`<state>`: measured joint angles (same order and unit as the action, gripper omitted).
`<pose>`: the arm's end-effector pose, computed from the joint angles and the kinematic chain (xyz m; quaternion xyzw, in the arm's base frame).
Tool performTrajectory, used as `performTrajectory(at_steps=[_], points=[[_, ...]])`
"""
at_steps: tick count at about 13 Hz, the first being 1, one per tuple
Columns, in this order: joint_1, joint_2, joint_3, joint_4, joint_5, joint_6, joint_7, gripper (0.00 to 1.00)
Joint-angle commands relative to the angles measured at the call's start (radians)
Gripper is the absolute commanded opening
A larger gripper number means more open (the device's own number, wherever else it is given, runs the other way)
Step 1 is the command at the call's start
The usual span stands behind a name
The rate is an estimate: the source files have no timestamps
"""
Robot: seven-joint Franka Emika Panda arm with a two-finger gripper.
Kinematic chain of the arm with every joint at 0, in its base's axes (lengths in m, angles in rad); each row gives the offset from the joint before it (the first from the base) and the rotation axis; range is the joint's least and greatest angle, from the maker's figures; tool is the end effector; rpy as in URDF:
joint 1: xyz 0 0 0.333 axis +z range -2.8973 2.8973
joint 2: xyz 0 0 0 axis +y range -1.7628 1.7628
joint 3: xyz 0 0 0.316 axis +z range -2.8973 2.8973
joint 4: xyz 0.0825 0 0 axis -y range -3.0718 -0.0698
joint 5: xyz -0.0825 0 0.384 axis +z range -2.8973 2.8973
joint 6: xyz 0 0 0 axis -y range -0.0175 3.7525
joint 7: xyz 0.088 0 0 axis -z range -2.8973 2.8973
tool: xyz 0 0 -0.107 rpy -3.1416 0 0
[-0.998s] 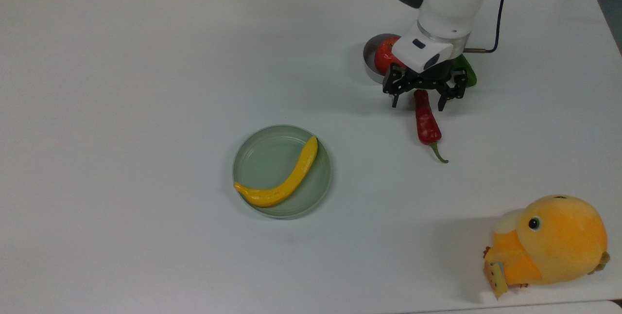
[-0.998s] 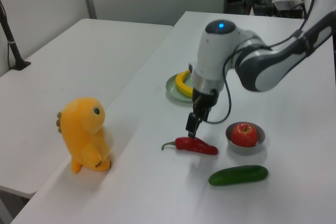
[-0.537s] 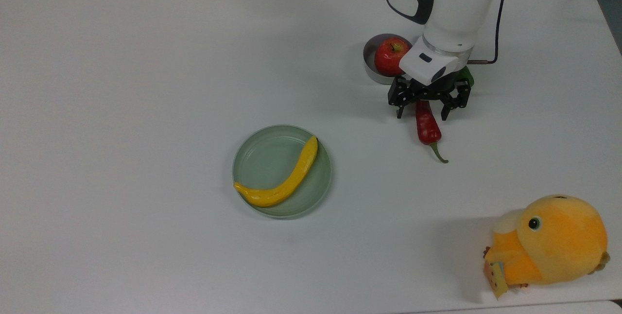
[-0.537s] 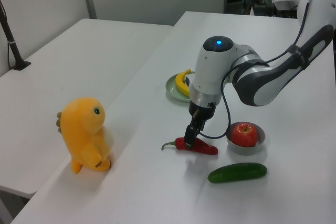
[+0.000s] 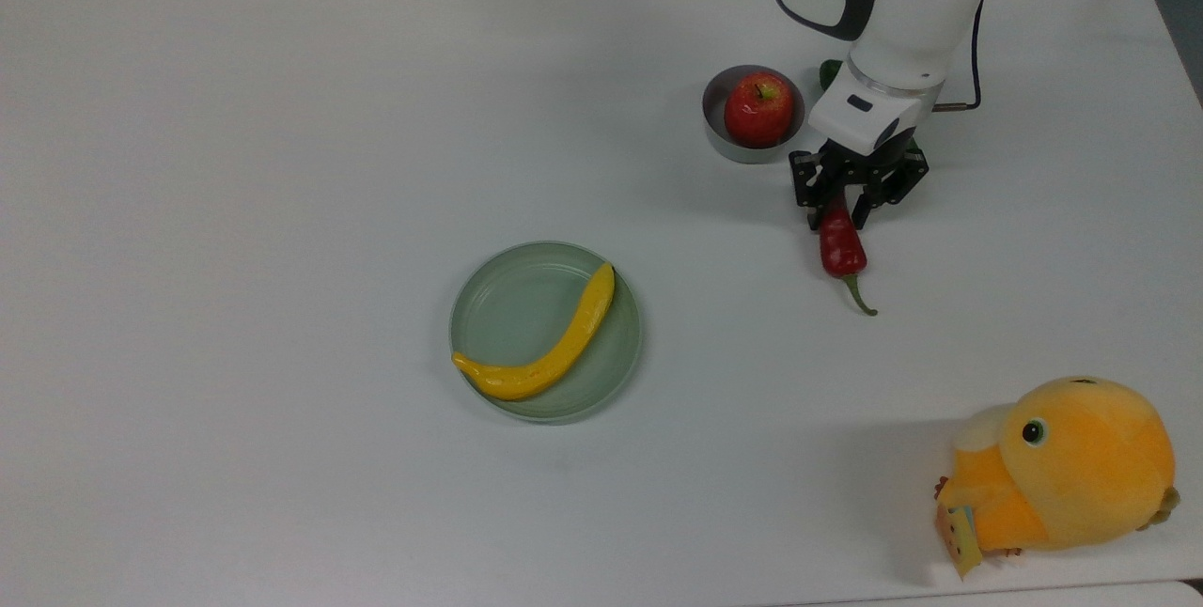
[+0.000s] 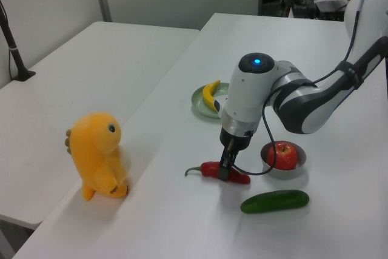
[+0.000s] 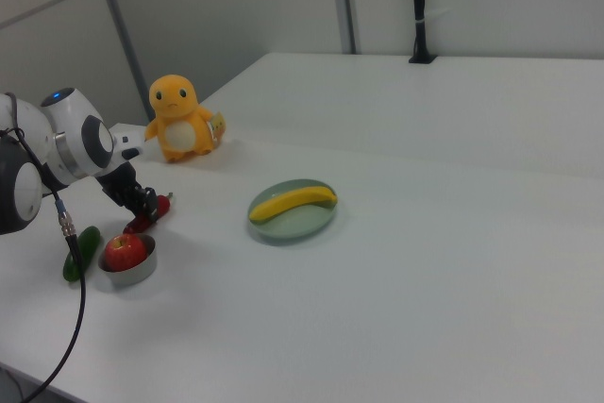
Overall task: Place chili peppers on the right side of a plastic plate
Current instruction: 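Lift the chili pepper and carry it toward the green plate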
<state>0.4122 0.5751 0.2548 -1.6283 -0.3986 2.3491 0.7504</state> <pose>0.5708 0.4108 0.3105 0.9908 0.0608 0.1208 0.0096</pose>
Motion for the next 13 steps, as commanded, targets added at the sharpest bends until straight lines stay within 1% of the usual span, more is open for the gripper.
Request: performTrajectory(at_steps=[1,4,8,9,11,13], points=[[0.000,0.008,-0.002,0.010,-0.028,0.015,0.020,0.16],[-0.006,0.002,-0.002,0.013,-0.028,0.013,0.021,0.16],[-0.047,-0.021,-0.003,0.018,-0.029,0.010,0.020,0.16],[-0.052,-0.020,-0.014,0.018,-0.031,0.010,0.020,0.16],[-0.078,-0.020,-0.017,0.019,-0.051,0.012,0.020,0.16],[-0.130,-0.041,-0.016,0.021,-0.057,0.013,0.020,0.16]])
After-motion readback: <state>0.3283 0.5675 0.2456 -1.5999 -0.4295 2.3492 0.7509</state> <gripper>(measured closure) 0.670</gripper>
